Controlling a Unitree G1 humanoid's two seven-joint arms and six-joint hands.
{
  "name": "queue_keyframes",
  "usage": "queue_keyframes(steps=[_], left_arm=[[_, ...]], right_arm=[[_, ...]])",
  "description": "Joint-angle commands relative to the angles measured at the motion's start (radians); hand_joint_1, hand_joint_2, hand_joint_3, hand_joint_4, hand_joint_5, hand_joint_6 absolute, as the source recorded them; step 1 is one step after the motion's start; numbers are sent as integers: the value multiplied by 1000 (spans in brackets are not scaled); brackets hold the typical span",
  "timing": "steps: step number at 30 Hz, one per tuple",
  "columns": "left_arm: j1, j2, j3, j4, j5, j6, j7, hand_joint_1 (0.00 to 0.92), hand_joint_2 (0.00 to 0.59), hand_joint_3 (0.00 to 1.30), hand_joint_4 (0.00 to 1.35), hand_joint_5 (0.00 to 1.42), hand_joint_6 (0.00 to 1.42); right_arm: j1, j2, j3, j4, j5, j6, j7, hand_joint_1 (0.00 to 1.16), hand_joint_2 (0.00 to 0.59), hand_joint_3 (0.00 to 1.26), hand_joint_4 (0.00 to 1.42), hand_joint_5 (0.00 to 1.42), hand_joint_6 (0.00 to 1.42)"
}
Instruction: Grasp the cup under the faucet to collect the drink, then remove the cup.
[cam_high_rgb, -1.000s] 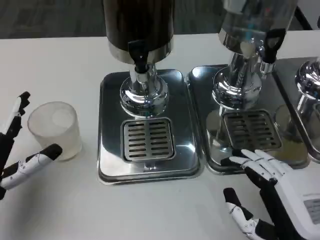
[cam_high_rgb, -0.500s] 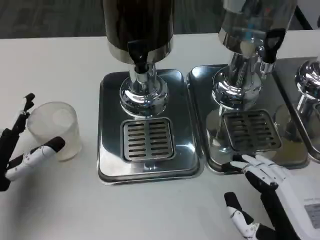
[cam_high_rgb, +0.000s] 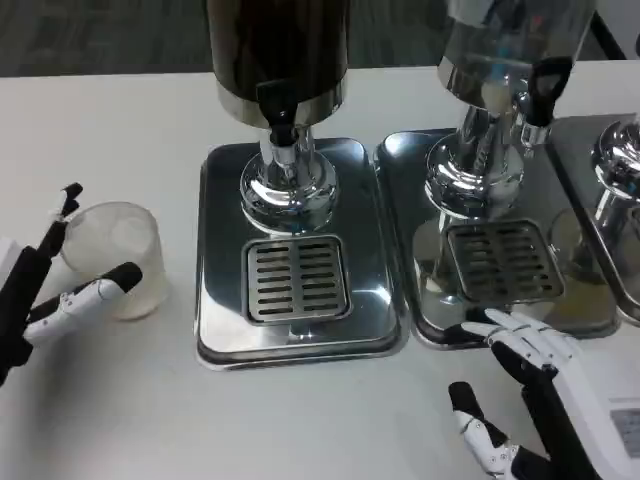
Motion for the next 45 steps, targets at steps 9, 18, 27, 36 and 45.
queue_keyframes(steps=[9,18,27,36,45], left_arm=[[-37,5,-66,16,47,46,51,11,0,0,0,176,220],[-43,14,-92,24,64,56,93,45,0,0,0,208,244],[-48,27,-118,32,86,76,128,102,0,0,9,261,293],[-49,25,-128,44,112,69,196,135,0,0,133,414,442],[-61,11,-135,60,110,55,225,156,0,0,227,549,654]], right_arm=[[22,0,-13,-28,13,5,9,354,437,374,234,222,302],[25,3,-16,-29,16,5,14,368,430,375,234,231,315],[19,6,-18,-24,23,3,16,372,429,375,240,232,316],[18,10,-16,-23,26,4,16,401,429,384,244,232,322],[19,10,-20,-22,36,5,17,406,430,383,243,235,323]])
